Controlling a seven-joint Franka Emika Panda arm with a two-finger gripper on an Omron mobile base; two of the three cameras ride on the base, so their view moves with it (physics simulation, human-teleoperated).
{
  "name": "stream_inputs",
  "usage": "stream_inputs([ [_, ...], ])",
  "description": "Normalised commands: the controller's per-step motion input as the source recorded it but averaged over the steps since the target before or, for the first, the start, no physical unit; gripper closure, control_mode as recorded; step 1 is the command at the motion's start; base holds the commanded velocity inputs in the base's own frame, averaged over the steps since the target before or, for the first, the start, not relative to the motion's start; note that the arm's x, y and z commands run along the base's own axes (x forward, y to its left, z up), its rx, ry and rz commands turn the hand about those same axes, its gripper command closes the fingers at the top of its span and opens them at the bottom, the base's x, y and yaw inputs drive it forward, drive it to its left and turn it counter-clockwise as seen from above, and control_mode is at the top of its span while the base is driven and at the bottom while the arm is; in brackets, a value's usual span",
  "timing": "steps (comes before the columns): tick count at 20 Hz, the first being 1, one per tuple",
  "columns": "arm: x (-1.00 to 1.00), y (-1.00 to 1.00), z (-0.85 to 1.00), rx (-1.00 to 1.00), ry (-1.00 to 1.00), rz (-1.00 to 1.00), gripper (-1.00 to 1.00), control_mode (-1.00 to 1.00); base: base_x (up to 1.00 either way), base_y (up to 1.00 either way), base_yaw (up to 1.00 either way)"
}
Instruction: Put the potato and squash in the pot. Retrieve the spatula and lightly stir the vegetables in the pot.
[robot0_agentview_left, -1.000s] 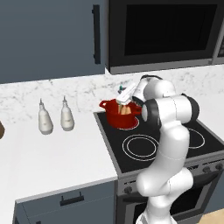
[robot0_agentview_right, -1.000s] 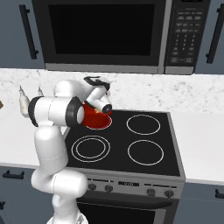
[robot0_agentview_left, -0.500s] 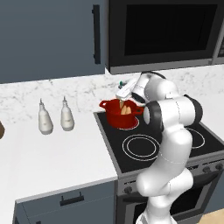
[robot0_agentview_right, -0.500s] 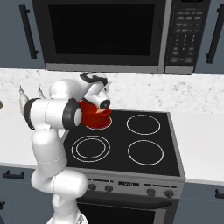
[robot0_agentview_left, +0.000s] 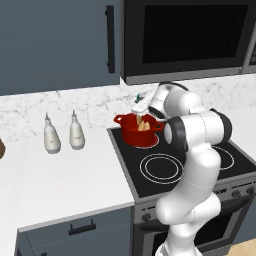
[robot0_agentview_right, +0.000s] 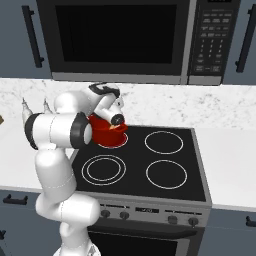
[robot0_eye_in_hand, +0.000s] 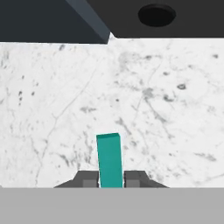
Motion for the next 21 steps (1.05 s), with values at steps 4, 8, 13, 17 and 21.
stream_inputs([
  [4,-0.26,0.00,-0.49,-0.01,0.06,-0.02,1.00,-1.00,0.00,0.00,0.00],
  [8,-0.01,0.00,-0.60,0.00,0.10,0.00,1.00,-1.00,0.00,0.00,0.00],
  [13,-0.22,0.00,0.35,0.06,-0.03,0.00,1.00,-1.00,0.00,0.00,0.00],
  [17,-0.40,0.00,0.45,0.05,0.00,-0.01,1.00,-1.00,0.00,0.00,0.00],
  [21,-0.60,-0.03,0.09,0.00,0.00,-0.09,1.00,-1.00,0.00,0.00,0.00],
])
